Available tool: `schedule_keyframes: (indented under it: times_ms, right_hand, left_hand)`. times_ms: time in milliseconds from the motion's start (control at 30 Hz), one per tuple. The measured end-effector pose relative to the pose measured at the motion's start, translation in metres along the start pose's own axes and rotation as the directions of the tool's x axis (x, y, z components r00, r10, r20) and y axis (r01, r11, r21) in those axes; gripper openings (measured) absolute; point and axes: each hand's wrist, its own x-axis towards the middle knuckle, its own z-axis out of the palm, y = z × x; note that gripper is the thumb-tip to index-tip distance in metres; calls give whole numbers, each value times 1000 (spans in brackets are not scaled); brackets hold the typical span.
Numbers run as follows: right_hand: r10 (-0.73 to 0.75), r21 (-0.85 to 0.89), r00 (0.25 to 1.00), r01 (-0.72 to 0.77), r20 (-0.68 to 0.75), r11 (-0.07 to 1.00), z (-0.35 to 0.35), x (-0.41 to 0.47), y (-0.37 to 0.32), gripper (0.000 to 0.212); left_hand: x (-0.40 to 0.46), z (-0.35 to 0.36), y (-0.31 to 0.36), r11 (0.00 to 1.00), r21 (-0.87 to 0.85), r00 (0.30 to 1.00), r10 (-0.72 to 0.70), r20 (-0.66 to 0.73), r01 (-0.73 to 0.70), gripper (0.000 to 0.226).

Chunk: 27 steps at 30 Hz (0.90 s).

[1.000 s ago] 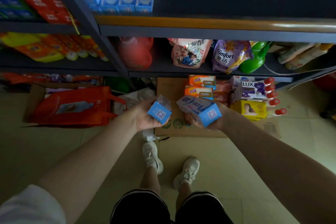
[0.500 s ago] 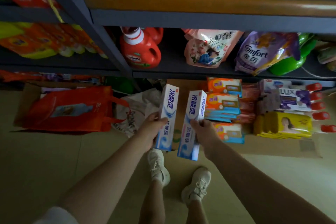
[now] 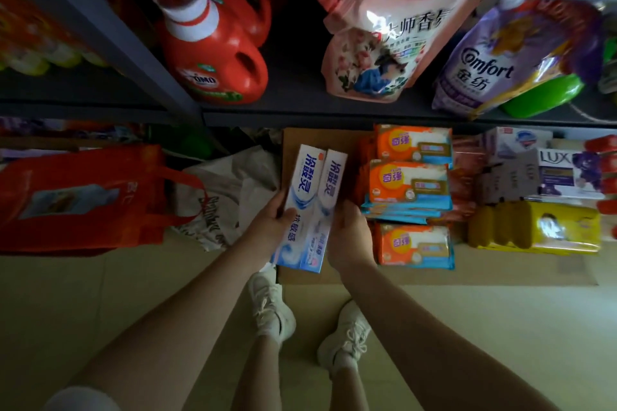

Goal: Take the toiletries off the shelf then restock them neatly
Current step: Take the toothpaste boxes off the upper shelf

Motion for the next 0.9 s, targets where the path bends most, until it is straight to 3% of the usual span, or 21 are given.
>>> schedule_keyframes:
  times_ms: [67, 133, 200, 267, 367, 433, 500, 567, 667, 733, 900]
  right_hand:
    - [-127, -60, 991, 128, 31, 990, -19, -14, 1, 16]
    - [-312, -123, 950, 310, 1, 943, -44, -28, -3, 17]
    - [-545, -319, 836, 501, -62, 805, -68, -32, -8, 19]
    - [-680, -565, 733, 551, -24, 614, -87, -20, -8, 23]
    - [-663, -716, 727, 558, 178, 420, -100, 5, 0, 45]
    - [-626, -741, 726, 581, 285, 337, -105, 15, 4, 59]
    - [-603, -770, 733, 569, 315, 288, -108, 22, 5, 63]
    - [-583, -783, 746, 556, 322, 280, -110, 24, 6, 69]
    - [-601, -763, 738, 568, 306, 310, -110, 23, 10, 75]
    - [-617, -737, 729, 585, 296, 338, -110, 22, 14, 76]
    - [-618, -749, 729, 578, 294, 325, -116, 23, 17, 73]
  left_hand:
    - [-1, 2, 0, 972, 235, 999, 30, -31, -22, 48]
    - [-1, 4, 0, 843, 536, 991, 106, -85, -44, 52]
    - [-1, 6, 0, 743, 666, 983, 164, -78, -71, 51]
    - [-1, 14, -1, 744, 661, 987, 159, -28, -101, 51]
    - [7, 30, -5, 735, 657, 974, 226, -4, -168, 51]
    - [13, 36, -4, 732, 654, 955, 292, -46, -192, 56]
    - [13, 35, -6, 770, 562, 927, 375, -14, -302, 71]
    - [-1, 33, -17, 745, 556, 922, 371, 112, -367, 95]
    - [-30, 35, -50, 526, 768, 924, 301, 235, -366, 131]
    - [-37, 41, -65, 388, 837, 893, 384, 235, -387, 133]
    - [-18, 48, -56, 326, 869, 861, 472, 192, -372, 118]
